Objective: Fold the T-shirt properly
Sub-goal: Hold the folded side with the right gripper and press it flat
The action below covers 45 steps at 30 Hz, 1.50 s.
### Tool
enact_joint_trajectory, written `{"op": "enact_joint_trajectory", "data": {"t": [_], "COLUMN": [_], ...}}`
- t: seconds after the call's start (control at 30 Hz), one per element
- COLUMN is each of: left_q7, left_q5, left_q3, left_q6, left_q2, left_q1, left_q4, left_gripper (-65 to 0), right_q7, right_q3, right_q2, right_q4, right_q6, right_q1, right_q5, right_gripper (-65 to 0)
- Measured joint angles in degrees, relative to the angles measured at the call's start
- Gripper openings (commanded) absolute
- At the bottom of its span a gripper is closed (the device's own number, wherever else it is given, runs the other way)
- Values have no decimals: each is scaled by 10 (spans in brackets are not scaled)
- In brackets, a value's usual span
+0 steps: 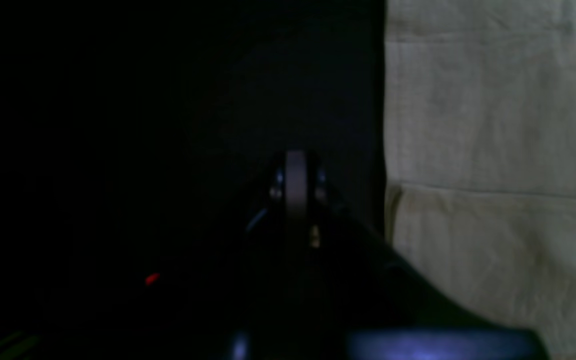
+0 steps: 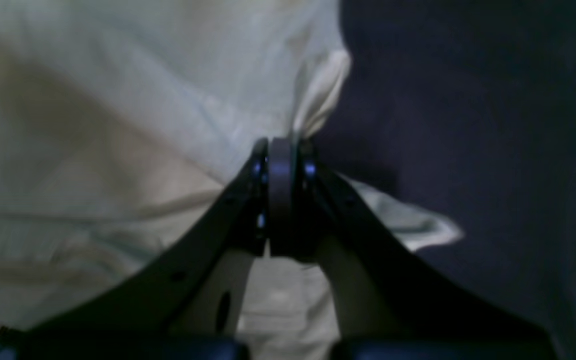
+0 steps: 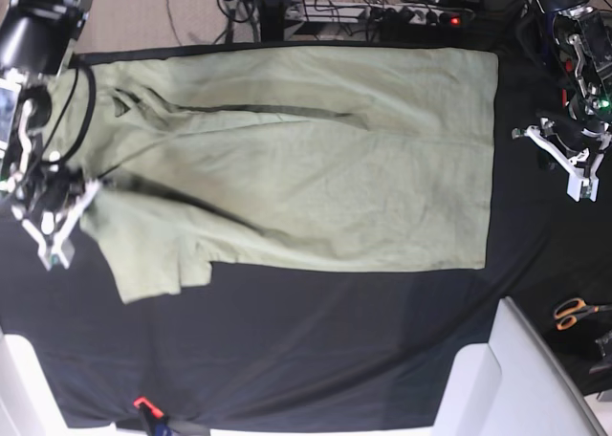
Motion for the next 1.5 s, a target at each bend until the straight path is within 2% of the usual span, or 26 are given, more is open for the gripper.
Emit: {"op": "enact_joint_trajectory", "data": {"t": [0.07,0.23,0.3,0.37,0.43,0.5,0.67,0.77,0.9,1.07,1.2,1.5], "left_q7": [0,0,0,0,0,0,0,0,0,0,0,0], "left_q5": [0,0,0,0,0,0,0,0,0,0,0,0], "left_q3": [0,0,0,0,0,0,1,0,0,0,0,0], "left_q6": [0,0,0,0,0,0,0,0,0,0,0,0], "left_q2": [-1,0,0,0,0,0,8,9,15,14,15,15], "left_q1": [0,-1,-1,-1,-1,-1,-1,-1,-1,0,0,1], "left_q4": [0,0,0,0,0,0,0,0,0,0,0,0], "left_gripper": [-650,-650,-650,-650,-650,-650,-650,-650,-650,-650,-650,-650], "right_q7": [-4,-20,-42,-80,-82,-81,-85,-76,-33,-28,10,35], "right_q3": [0,48,53,55,55,55,52,51,51,51,51,51], "right_q2": [-9,-47,-46,-46,-48,-52,-55,-34,-7,13,11,16], "right_q4": [10,21,21,29,63,106,132,65,-70,-172,-201,-253], "right_q6": [-1,0,-1,-1,-2,-1,-2,-2,-2,-5,-5,-5], "right_q1": [-15,-30,-29,-30,-40,-45,-3,59,109,117,122,127], "right_q5": [-3,-1,0,-9,-6,-5,-8,1,-5,-12,-7,-10], "right_gripper": [-650,-636,-548,-399,-252,-182,-210,-210,-210,-210,-210,-212]}}
